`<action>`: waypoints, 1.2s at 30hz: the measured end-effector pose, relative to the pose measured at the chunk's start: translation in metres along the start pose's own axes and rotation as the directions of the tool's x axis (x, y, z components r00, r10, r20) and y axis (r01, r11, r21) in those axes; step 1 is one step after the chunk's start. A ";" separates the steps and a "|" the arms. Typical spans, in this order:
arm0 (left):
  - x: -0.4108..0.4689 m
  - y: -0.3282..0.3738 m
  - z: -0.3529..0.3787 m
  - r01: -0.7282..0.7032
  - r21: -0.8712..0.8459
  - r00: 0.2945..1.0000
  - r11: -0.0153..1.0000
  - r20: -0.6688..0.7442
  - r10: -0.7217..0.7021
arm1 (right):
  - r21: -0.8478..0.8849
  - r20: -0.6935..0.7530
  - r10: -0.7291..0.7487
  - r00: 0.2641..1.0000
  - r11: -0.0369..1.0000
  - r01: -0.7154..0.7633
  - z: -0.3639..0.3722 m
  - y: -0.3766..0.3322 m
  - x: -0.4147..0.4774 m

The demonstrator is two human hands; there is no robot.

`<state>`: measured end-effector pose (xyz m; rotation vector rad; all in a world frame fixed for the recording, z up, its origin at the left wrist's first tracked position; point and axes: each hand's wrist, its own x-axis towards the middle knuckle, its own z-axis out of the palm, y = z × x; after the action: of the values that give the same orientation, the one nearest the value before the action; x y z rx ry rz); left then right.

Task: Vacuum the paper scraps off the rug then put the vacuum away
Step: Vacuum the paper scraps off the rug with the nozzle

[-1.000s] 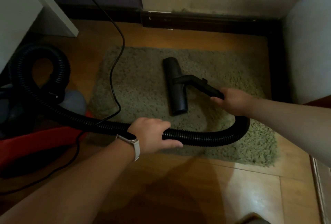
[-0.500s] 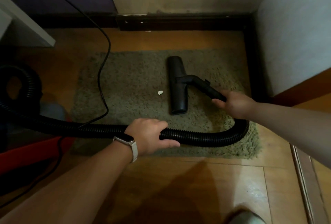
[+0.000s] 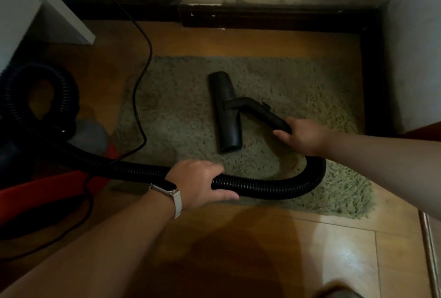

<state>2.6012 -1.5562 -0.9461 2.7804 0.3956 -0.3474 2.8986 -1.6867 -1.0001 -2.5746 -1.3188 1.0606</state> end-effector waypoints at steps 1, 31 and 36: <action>-0.001 -0.001 0.000 0.006 -0.006 1.000 1.000 0.003 -0.006 | -0.007 0.001 -0.005 1.000 1.000 0.005 0.000 -0.003 0.002; -0.037 -0.002 -0.006 -0.108 0.036 0.993 0.994 0.051 0.106 | -0.067 0.047 -0.211 0.976 0.974 0.214 0.007 -0.035 -0.061; -0.062 -0.013 -0.005 -0.106 0.025 0.992 0.994 0.078 0.104 | -0.061 0.113 -0.278 0.954 0.956 0.286 0.025 -0.062 -0.062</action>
<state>2.5402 -1.5572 -0.9274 2.7925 0.2268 -0.4368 2.8158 -1.6987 -0.9640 -2.3113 -1.7217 1.1202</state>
